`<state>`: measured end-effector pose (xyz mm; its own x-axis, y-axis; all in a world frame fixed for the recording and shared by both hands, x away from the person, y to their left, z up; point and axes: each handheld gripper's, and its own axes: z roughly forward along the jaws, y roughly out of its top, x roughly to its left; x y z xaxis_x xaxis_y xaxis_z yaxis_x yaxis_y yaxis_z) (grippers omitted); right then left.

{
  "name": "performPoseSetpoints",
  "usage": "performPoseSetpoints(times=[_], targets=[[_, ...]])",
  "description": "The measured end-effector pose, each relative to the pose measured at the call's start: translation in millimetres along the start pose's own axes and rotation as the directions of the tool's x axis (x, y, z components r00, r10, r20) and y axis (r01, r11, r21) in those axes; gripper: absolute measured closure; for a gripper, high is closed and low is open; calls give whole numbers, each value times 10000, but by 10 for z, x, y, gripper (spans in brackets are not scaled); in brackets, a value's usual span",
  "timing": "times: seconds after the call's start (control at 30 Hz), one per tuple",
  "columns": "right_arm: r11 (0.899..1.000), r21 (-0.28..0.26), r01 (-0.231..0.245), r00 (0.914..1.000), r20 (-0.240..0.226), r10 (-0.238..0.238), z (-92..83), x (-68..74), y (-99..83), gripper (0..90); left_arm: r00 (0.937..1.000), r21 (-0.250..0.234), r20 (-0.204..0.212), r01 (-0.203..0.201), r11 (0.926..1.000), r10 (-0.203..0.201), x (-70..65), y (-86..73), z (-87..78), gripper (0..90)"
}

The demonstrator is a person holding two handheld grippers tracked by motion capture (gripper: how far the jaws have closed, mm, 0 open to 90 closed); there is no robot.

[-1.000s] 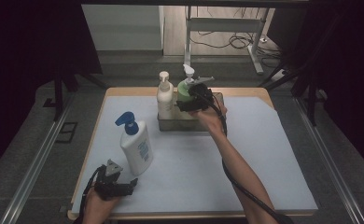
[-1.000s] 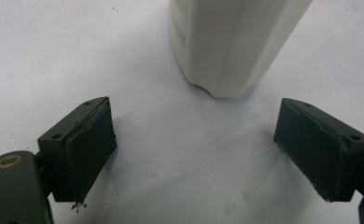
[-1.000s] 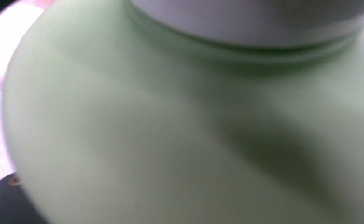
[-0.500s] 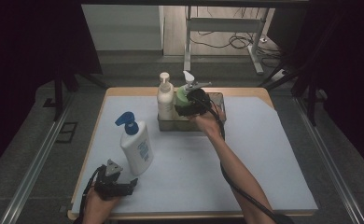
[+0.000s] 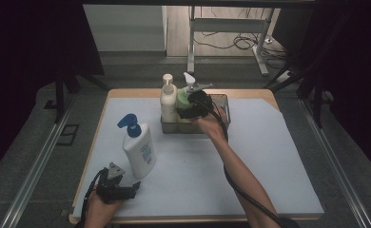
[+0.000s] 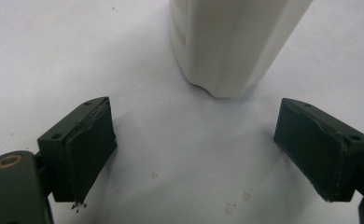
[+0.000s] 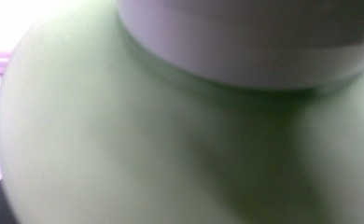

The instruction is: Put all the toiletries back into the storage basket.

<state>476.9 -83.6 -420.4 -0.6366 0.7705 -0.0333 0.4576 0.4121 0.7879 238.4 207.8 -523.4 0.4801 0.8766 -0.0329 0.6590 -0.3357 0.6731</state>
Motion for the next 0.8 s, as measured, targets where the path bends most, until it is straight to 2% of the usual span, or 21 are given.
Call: performPoseSetpoints(times=[0.2,0.43,0.7,0.8], targets=[[9998,-25,-221,9997,-87,221,22,-36,2,111,10000,-3,-1,2,10000,-2,0,0,0,120],[9999,79,-127,9998,-136,128,-8,-37,0,110,10000,0,-1,-2,10000,2,0,0,0,120],[9998,203,16,9999,120,-19,-33,-63,-39,107,10000,-1,-5,-5,10000,5,-1,0,0,120],[9997,214,-66,10000,-8,66,-68,-103,-69,107,10000,0,-4,-4,10000,4,-1,0,0,120]])
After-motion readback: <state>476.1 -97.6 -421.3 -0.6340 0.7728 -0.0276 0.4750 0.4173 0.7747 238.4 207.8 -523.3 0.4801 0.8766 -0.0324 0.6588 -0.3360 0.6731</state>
